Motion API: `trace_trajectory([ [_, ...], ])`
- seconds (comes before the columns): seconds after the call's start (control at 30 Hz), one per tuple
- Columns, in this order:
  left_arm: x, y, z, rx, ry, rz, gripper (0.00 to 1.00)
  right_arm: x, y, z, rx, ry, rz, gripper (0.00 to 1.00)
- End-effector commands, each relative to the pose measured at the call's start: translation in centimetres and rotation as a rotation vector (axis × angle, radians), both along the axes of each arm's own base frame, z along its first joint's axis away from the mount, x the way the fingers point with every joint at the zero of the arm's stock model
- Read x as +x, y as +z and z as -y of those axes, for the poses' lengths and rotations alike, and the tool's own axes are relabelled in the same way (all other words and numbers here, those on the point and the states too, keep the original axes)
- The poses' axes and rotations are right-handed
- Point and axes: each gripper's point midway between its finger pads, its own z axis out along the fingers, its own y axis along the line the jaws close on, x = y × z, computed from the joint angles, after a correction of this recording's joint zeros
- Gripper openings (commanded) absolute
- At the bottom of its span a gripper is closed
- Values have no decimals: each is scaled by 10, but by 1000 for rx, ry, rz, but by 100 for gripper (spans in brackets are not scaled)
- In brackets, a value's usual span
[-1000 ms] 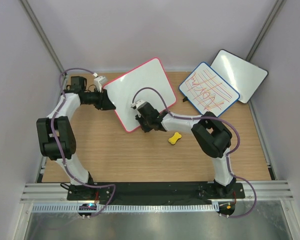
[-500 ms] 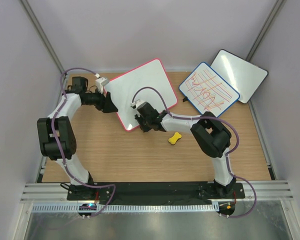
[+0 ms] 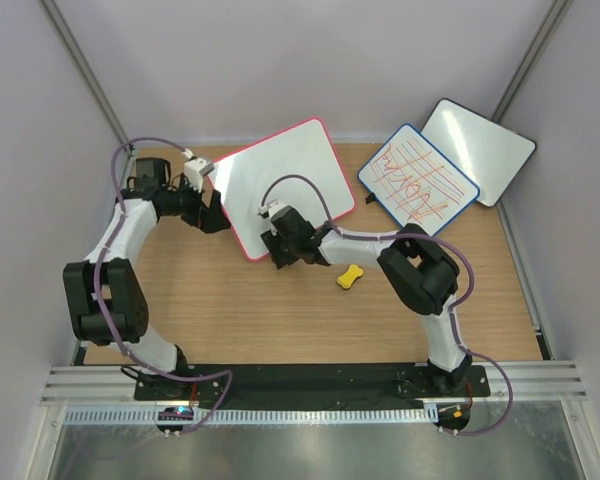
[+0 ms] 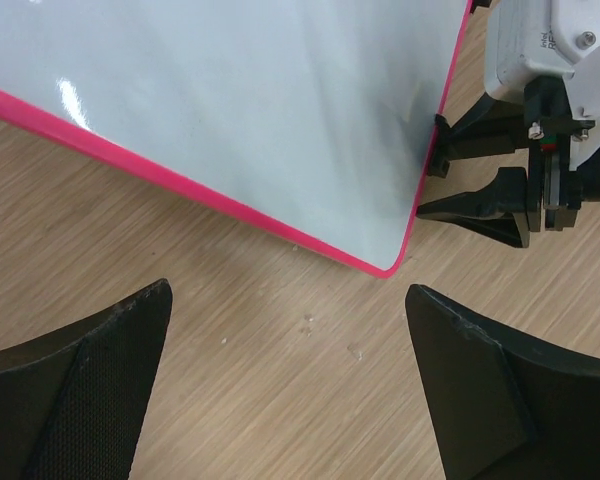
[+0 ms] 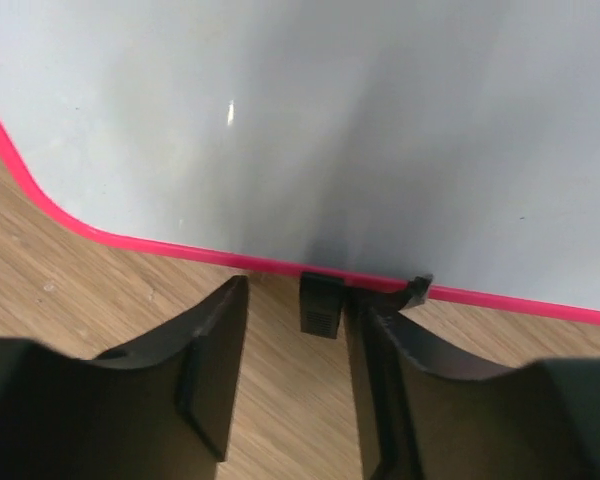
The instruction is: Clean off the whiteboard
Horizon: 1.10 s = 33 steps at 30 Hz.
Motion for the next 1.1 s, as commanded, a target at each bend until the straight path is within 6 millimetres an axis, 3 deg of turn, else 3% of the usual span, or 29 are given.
trace_trajectory([
  [0.0,-4,11,-10,60,46,40,100,-9,2,-14,43,18,-13,54],
  [0.17,-17,4,-17,110,70,-6,100,-12,13,-5,43,3,4,67],
  [0.3,-31,2,-22,141,86,-53,100,-18,29,5,44,-12,4,100],
  [0.4,-43,6,-31,192,119,-56,100,-26,53,26,14,-45,25,100],
  [0.43,-49,4,-34,207,135,-68,100,-20,72,43,3,-103,73,100],
  [0.6,-66,9,-69,362,300,-24,100,-13,97,128,-31,-352,33,100],
  [0.63,-73,4,-73,381,319,-33,100,-9,91,157,-42,-424,17,100],
  [0.67,-76,3,-76,397,339,-33,100,-6,106,174,-9,-478,44,100],
  [0.7,-80,6,-85,434,377,-13,100,-7,107,191,1,-541,41,100],
  [0.73,-85,0,-89,453,391,-22,100,-9,99,216,-30,-618,46,100],
  [0.77,-89,-2,-93,471,415,-27,100,-6,114,242,-2,-699,77,100],
  [0.8,-90,1,-103,508,457,-6,100,-12,106,260,-7,-761,66,100],
  [0.87,-97,-7,-113,552,500,-20,100,-14,121,302,24,-895,126,100],
  [1.0,-101,-11,-141,647,672,-17,100,-37,117,368,32,-1117,192,100],
  [1.07,-101,-10,-163,724,785,-3,100,-46,118,390,30,-1203,235,100],
])
